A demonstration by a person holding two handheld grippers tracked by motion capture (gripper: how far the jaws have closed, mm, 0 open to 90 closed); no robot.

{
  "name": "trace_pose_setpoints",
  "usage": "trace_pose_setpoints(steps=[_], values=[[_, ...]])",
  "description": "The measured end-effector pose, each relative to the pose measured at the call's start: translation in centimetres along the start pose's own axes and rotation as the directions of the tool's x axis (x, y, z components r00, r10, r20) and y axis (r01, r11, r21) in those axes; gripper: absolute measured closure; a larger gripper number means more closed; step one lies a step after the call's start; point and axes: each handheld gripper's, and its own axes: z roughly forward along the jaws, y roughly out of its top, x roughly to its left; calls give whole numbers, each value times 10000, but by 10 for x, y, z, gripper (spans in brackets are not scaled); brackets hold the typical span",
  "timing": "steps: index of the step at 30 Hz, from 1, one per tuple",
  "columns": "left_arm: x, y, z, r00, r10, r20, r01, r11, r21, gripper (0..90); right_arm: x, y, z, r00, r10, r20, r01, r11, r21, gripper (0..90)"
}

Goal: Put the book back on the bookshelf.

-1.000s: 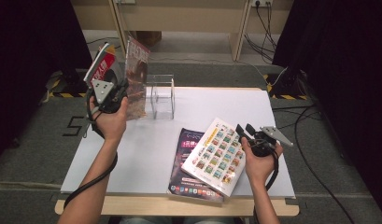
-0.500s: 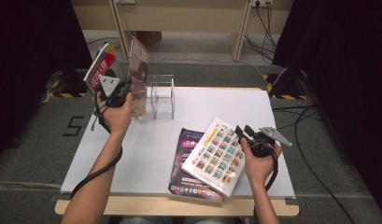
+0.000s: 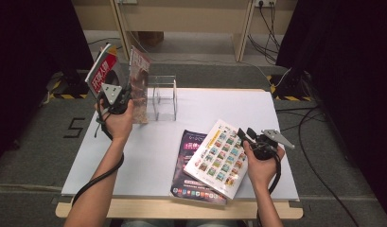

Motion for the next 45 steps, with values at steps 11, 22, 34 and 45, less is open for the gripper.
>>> trace_pose_setpoints(steps=[11,22,34,45], values=[[9,-8,-27,9995,-211,-230,216,9996,190,833,3,0,-1,10000,-10,-43,10,10000,6,575],[11,-11,-42,9993,-195,-311,211,9985,514,827,3,-1,0,10000,46,-66,-45,9999,105,571],[20,-12,-50,9970,-736,251,713,9939,838,730,3,-2,1,9999,130,-56,-129,9997,198,568],[27,-3,-29,9903,-1302,494,1230,9842,1274,670,1,-3,3,9999,155,-66,-152,9993,336,560]])
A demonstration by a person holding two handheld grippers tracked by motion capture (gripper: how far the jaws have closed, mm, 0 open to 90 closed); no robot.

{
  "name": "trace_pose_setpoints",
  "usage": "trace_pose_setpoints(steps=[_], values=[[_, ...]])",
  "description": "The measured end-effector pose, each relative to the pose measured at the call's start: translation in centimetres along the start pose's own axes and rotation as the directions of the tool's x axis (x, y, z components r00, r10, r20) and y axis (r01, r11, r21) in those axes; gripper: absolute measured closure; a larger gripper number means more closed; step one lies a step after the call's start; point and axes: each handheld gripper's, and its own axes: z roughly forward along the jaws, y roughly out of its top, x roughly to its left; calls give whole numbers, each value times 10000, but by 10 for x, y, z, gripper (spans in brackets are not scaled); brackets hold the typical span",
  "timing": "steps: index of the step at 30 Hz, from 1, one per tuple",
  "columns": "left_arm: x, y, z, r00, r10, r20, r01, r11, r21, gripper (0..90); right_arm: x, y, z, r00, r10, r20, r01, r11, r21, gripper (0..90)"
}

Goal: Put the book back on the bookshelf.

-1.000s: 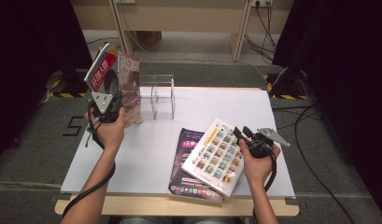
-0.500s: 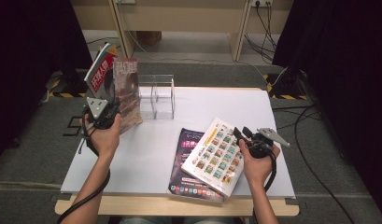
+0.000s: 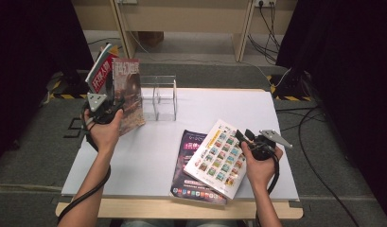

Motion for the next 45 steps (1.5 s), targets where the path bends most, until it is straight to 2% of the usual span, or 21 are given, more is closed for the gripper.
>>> trace_pose_setpoints(steps=[3,4,5,7,10,11,13,21,24,31,35,42,45], values=[[3,4,7,9999,-132,-26,133,9997,214,672,-1,-1,1,10000,41,1,-41,10000,74,557],[4,5,9,9996,-272,23,272,9993,271,694,-1,-1,1,10000,39,-5,-39,9999,124,555],[5,6,11,9994,-344,35,343,9988,340,755,-2,-2,2,10000,71,-21,-70,9998,172,554],[5,7,14,9996,-279,19,277,9985,478,808,-2,-2,2,10000,94,-23,-93,9998,197,554],[3,8,15,9997,-195,143,185,9979,622,824,-3,-2,3,9999,155,-42,-154,9996,252,552],[0,9,14,9999,3,146,-12,9977,671,829,-4,-2,3,9999,171,-27,-170,9994,286,552],[-3,8,13,9998,135,144,-144,9975,691,831,-4,-2,3,9999,169,-11,-168,9994,295,552],[-9,9,13,9993,269,273,-275,9993,249,834,-5,-1,1,9999,132,13,-132,9996,258,553],[-14,15,17,9988,430,251,-431,9991,52,836,-4,0,1,9998,179,16,-179,9996,225,553],[-19,28,24,9985,506,204,-497,9980,-396,836,-6,0,0,9999,160,16,-160,9997,194,553],[-23,34,37,9982,584,146,-569,9948,-843,836,-6,-1,0,9998,215,-5,-215,9995,228,553],[-28,26,54,9981,614,98,-602,9941,-907,835,-7,-2,1,9998,200,-8,-200,9995,233,554],[-28,17,59,9968,802,-56,-804,9931,-854,834,-9,-3,1,9998,192,-5,-192,9996,219,554]])
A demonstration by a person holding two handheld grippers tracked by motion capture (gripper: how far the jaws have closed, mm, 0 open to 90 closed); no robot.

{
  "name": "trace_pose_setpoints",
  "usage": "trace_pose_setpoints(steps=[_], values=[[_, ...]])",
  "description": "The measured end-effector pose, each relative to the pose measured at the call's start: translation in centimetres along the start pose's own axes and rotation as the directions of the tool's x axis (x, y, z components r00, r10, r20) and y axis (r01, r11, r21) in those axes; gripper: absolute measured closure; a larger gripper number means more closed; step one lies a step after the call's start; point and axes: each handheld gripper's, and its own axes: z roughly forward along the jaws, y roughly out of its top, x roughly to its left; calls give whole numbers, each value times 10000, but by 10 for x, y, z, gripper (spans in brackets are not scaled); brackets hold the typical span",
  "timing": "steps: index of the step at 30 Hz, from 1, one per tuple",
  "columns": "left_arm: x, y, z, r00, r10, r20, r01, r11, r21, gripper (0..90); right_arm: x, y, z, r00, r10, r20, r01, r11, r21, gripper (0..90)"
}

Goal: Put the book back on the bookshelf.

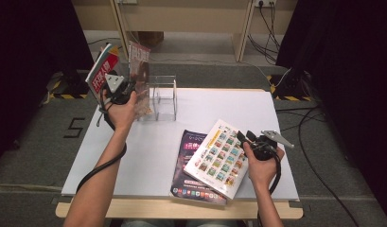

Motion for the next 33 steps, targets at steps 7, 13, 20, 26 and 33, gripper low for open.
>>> trace_pose_setpoints(steps=[7,13,20,26,33], values=[[6,-11,-4,9996,89,-251,-94,9998,-179,832,-1,0,0,10000,-11,4,11,10000,-10,554],[11,-24,-19,9996,88,-277,-94,9997,-233,829,1,0,-1,10000,-20,-3,20,10000,-28,554],[19,-32,-36,9996,-85,-263,85,10000,-28,819,3,0,-1,10000,-57,-42,57,10000,-5,554],[20,-45,-53,9999,27,-146,-22,9995,330,799,4,0,-1,10000,-45,-58,45,10000,-37,554],[24,-59,-61,9997,-221,-128,228,9979,607,758,6,0,-2,9999,-94,-58,94,9999,-41,554]])
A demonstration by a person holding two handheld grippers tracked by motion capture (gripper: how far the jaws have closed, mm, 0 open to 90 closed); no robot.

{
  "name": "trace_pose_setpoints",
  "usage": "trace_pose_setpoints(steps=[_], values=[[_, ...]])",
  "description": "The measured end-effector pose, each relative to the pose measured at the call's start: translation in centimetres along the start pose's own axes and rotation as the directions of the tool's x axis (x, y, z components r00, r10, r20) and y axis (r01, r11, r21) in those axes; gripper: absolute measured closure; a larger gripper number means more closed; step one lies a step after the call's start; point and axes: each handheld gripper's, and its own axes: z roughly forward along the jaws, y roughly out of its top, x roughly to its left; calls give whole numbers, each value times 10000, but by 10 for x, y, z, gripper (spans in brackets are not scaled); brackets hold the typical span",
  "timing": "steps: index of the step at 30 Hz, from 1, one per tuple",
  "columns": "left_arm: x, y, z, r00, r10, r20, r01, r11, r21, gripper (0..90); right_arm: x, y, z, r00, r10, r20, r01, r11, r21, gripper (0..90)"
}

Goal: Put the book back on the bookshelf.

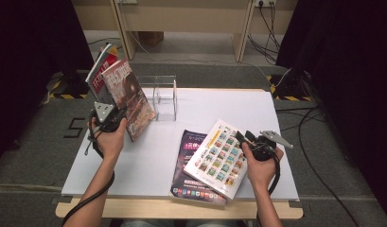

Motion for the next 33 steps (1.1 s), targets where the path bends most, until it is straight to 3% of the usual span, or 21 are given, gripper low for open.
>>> trace_pose_setpoints(steps=[4,5,9,15,19,24,30,33], values=[[2,-4,-3,9999,-127,82,127,9999,-31,784,0,0,0,10000,8,7,-8,10000,15,554],[-1,-5,-4,9998,140,165,-138,9998,-119,792,0,-1,1,10000,-13,7,13,10000,18,554],[-9,-7,-7,9987,434,276,-426,9987,-288,791,0,-1,1,10000,-16,-1,16,10000,48,554],[-8,-13,-10,9995,307,119,-303,9991,-287,770,0,0,0,10000,3,4,-3,10000,26,554],[-4,-14,-10,9993,298,240,-293,9993,-212,769,0,0,0,10000,18,0,-18,10000,25,554],[2,-7,-6,10000,-31,85,32,9999,-168,710,1,-1,1,10000,-5,-8,5,10000,68,554],[13,13,2,9965,-841,25,841,9960,-287,679,1,-1,2,10000,-20,-9,20,10000,95,553],[13,23,5,9966,-822,54,823,9960,-346,670,1,-1,2,10000,-7,-13,8,9999,117,552]])
